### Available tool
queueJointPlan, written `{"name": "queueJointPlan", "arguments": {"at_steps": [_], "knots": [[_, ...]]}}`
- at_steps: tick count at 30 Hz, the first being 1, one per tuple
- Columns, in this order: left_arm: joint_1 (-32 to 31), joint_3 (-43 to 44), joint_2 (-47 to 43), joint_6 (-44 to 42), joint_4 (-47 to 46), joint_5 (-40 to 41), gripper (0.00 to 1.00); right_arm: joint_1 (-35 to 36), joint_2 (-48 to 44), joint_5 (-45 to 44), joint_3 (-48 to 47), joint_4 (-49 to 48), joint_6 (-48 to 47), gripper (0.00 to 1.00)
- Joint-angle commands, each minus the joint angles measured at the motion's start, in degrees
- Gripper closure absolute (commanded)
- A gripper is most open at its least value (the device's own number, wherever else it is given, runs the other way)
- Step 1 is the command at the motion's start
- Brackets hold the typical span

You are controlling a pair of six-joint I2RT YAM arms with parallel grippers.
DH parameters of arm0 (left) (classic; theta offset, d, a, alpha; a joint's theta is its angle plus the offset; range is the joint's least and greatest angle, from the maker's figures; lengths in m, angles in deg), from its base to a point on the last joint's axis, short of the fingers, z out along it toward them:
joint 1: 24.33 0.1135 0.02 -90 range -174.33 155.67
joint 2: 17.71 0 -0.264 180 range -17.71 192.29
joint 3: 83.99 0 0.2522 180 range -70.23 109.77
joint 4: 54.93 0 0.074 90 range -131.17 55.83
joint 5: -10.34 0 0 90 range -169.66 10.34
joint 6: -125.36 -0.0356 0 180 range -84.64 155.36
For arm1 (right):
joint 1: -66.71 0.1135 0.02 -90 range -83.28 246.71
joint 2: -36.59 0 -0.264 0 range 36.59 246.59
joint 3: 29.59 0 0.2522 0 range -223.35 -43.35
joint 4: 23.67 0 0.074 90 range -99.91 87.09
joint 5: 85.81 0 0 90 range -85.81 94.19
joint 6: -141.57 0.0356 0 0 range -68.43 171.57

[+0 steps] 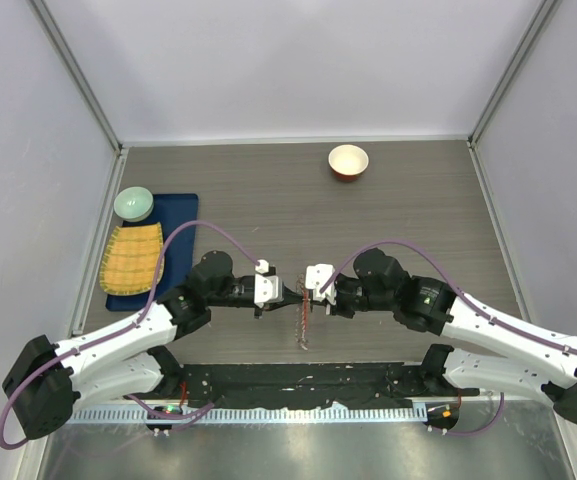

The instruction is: Put the keys on the keyring

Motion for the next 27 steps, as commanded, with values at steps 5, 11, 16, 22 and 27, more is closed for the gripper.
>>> {"name": "queueJointPlan", "arguments": {"at_steps": [5, 11, 16, 22, 27], "knots": [[0.0, 2.8, -0.2, 0.4, -3.1, -1.1, 1.0, 0.5, -1.8, -2.7, -0.6, -1.6, -0.4, 0.99], [0.0, 2.8, 0.1, 0.3, -3.0, -0.7, 1.0, 0.6, -2.0, -2.1, -0.5, -1.3, -0.3, 0.99], [0.0, 2.7, 0.0, 0.2, -3.0, -0.5, 1.0, 0.6, -1.6, -1.5, -0.5, -1.3, -0.4, 0.99], [0.0, 2.7, -0.2, 0.1, -2.7, -0.5, 1.0, 0.6, -1.0, -1.3, -0.8, -1.0, -0.3, 0.99], [0.0, 2.8, -0.1, 0.2, -2.7, -0.5, 1.0, 0.7, -0.9, -1.2, -0.8, -1.0, -0.4, 0.99]]}}
